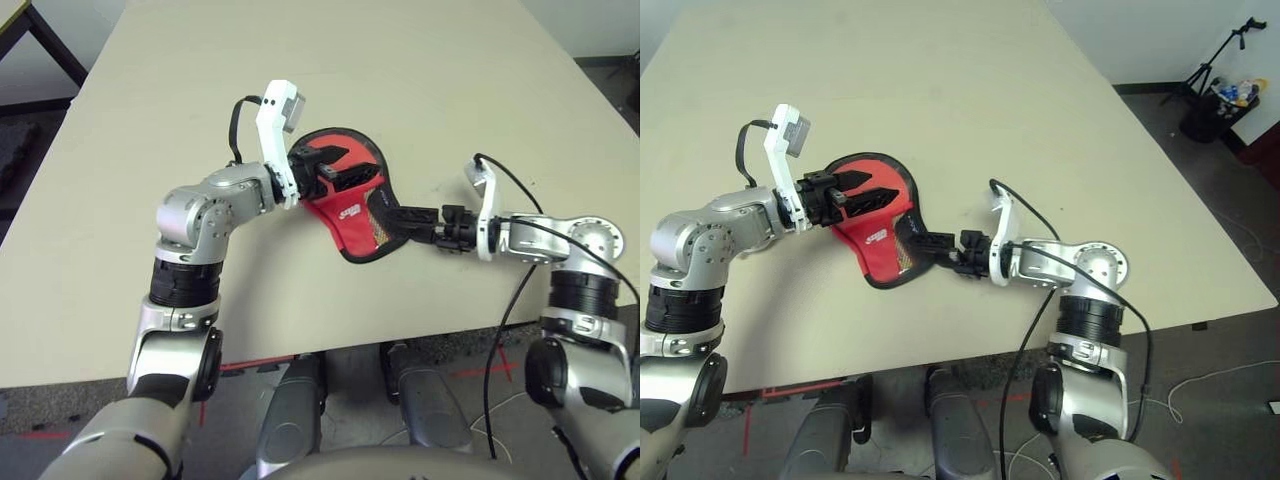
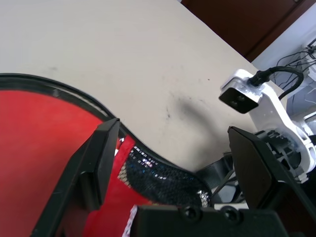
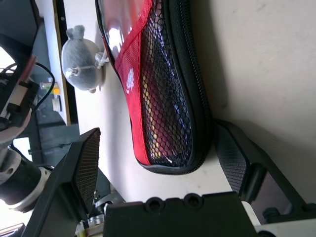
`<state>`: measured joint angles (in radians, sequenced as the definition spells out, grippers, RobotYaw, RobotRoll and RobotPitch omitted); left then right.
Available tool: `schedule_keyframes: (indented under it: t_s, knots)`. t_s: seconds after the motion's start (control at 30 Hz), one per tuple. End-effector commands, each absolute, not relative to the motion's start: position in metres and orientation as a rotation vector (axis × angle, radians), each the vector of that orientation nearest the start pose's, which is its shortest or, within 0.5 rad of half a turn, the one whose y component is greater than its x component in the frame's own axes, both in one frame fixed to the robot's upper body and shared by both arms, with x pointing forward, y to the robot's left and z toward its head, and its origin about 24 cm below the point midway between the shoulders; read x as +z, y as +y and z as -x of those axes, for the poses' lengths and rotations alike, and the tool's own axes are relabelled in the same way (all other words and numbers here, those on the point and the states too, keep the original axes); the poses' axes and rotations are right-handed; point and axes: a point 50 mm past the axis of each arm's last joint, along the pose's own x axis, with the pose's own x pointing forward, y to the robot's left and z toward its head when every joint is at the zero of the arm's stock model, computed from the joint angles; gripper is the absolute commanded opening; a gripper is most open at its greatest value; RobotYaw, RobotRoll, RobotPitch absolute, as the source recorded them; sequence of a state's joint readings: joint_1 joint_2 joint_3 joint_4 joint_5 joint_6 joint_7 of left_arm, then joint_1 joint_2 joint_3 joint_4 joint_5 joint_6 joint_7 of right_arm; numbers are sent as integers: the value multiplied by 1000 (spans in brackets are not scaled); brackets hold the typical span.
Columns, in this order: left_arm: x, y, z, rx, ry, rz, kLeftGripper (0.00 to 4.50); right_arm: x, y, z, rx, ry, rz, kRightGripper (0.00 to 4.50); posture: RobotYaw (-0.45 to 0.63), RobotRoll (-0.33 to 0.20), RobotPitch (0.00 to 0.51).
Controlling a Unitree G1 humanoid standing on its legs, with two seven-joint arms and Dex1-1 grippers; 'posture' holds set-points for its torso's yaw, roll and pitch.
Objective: Store the ping-pong paddle in its case and zip it.
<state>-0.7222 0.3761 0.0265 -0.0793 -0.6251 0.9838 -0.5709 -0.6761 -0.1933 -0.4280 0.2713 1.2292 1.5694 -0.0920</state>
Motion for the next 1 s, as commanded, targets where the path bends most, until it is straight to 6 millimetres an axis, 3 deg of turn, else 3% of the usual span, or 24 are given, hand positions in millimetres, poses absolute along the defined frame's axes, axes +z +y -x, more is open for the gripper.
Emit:
schedule_keyframes:
  t_s: [0.03, 0.4, 0.73, 1.0]
  knots:
    - [198, 121, -320, -928, 199, 137, 4500, 102, -115, -298, 755, 1000, -812, 3615, 100, 0, 253]
    - [199, 125, -321, -908, 193, 128, 4500, 104, -123, -306, 637, 915, -774, 141, 107, 0, 252]
    - [196, 137, -322, -852, 185, 84, 4500, 122, -171, -290, 443, 762, -683, 32, 104, 0, 256]
    - [195, 139, -327, -836, 174, 82, 4500, 138, -192, -285, 376, 661, -668, 22, 84, 0, 252]
